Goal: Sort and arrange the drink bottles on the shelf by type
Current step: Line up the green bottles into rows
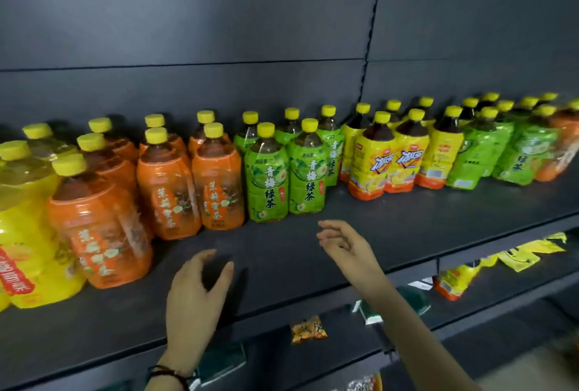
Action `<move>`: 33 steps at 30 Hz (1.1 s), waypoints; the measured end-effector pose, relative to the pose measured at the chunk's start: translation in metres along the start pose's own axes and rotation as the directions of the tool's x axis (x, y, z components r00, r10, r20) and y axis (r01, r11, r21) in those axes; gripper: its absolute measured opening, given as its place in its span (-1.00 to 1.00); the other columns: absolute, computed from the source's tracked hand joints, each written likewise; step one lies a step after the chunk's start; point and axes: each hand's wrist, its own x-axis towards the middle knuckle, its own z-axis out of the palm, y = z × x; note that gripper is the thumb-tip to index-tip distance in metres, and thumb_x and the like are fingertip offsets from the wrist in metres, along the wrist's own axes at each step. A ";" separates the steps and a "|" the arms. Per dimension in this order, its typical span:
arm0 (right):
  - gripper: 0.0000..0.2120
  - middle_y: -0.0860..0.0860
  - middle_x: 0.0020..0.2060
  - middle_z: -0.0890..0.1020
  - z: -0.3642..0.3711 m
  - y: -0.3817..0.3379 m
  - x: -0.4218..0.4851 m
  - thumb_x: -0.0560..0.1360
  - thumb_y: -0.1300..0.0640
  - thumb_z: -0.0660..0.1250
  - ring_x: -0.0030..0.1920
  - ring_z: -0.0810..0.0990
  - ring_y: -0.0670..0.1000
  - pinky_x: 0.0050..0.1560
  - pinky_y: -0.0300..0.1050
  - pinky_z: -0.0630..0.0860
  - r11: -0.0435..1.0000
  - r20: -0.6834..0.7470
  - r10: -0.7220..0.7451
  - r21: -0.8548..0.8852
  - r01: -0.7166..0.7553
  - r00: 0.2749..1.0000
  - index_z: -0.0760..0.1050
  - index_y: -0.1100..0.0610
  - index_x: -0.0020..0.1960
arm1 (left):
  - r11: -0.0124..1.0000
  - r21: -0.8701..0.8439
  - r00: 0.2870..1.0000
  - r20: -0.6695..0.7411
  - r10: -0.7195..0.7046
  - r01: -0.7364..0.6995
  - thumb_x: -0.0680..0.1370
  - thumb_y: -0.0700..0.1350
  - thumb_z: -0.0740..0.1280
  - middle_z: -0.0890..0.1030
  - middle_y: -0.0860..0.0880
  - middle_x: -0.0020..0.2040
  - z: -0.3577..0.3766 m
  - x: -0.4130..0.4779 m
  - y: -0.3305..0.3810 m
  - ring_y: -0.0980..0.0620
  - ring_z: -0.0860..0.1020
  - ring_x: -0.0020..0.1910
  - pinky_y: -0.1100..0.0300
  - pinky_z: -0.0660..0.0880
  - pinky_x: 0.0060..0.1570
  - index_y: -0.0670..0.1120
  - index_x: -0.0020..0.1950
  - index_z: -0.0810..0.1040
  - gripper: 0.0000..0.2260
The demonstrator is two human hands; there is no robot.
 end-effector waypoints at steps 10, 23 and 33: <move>-0.74 -0.11 -0.14 0.60 -0.204 0.047 -0.016 0.58 0.14 0.28 -0.12 0.57 -0.21 -0.10 -0.28 0.52 0.983 -0.030 -0.010 -0.185 0.004 1.000 0.42 -0.05 0.25 | 0.992 -0.102 0.974 0.203 0.099 -0.080 0.52 0.12 0.32 0.57 0.15 0.10 0.191 -0.041 0.154 0.13 0.51 0.14 0.19 0.44 0.08 0.08 0.19 0.51 -0.72; -0.82 -0.15 -0.25 0.65 -0.388 0.102 0.023 0.57 0.16 0.29 -0.27 0.56 -0.24 -0.29 -0.39 0.40 0.976 -0.230 0.063 -0.187 -0.107 0.971 0.47 -0.10 0.08 | 0.986 -0.015 0.928 0.338 0.159 -0.164 0.50 0.21 0.28 0.48 0.16 0.21 0.327 -0.026 0.253 0.11 0.43 0.27 0.14 0.42 0.17 0.17 0.27 0.42 -0.64; -0.77 -0.08 -0.09 0.64 -0.485 0.136 0.117 0.54 0.22 0.33 -0.07 0.60 -0.09 -0.11 -0.39 0.46 0.984 -0.304 -0.024 -0.174 -0.031 0.952 0.47 -0.06 0.11 | 0.959 -0.279 0.943 0.301 0.140 -0.053 0.47 0.17 0.34 0.40 0.19 0.29 0.448 0.013 0.327 0.13 0.40 0.28 0.10 0.40 0.22 0.16 0.35 0.34 -0.53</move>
